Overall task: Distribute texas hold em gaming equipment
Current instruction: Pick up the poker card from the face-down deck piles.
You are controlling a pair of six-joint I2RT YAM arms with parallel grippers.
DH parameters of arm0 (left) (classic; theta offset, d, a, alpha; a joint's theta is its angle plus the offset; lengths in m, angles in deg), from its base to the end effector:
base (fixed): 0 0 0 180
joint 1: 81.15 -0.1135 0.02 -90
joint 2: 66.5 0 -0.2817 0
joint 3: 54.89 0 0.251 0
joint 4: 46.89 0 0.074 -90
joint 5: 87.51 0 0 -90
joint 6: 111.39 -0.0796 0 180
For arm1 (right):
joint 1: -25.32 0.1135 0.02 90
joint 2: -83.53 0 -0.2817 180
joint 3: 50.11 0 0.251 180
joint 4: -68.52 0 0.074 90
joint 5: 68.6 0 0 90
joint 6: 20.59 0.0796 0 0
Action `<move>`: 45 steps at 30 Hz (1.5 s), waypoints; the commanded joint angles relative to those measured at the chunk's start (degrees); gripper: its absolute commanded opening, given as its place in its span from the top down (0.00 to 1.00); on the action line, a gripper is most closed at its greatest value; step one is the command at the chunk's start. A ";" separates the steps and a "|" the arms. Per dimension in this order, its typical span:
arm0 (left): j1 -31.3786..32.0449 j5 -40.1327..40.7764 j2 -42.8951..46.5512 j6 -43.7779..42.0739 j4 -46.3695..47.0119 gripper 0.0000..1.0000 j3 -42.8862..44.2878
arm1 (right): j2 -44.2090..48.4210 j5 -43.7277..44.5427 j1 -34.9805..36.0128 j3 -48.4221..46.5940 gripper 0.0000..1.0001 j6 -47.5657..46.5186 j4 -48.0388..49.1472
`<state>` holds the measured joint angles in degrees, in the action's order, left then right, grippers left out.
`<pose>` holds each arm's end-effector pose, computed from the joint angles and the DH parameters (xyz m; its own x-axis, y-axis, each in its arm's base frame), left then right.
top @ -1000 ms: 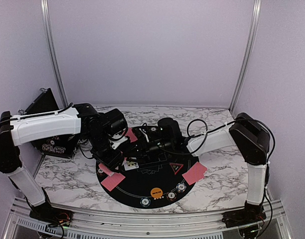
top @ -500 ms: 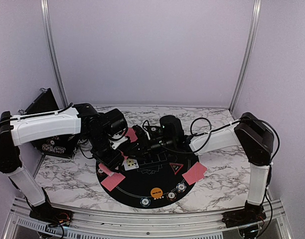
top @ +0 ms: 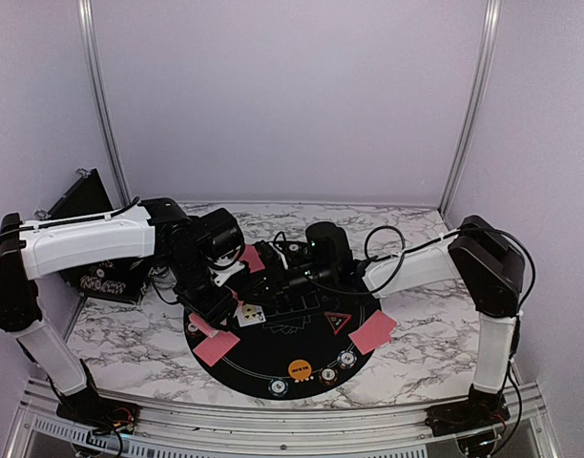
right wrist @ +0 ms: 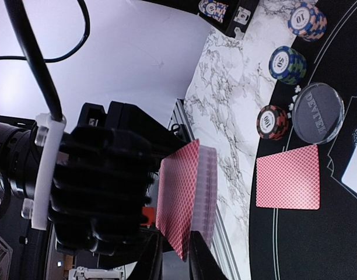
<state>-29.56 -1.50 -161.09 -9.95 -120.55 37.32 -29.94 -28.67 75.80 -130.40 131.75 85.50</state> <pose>0.2009 -0.2623 0.2350 -0.7481 0.6250 -0.2231 0.6568 0.7454 -0.1140 0.2472 0.3955 0.1996 -0.9360 -0.2413 -0.2563 -0.2901 0.1165 0.9499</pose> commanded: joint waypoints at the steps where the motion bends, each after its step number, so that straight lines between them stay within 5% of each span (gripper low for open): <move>1: 0.17 0.29 -0.12 -0.37 -1.16 0.42 1.29 | 0.74 -0.12 -0.17 -0.25 0.86 -0.17 0.22; 14: 0.16 0.35 0.21 -0.24 -1.10 0.42 1.02 | 0.71 -0.44 -0.47 0.22 1.00 1.09 1.52; 45: 0.16 0.56 1.05 0.20 -0.90 0.42 -0.17 | 6.33 -1.68 -5.49 6.18 1.00 6.01 8.86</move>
<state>-29.56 -1.50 -161.09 -9.90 -120.48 37.30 -26.57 -29.69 71.86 -125.15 138.09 92.84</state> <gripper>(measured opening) 0.662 0.004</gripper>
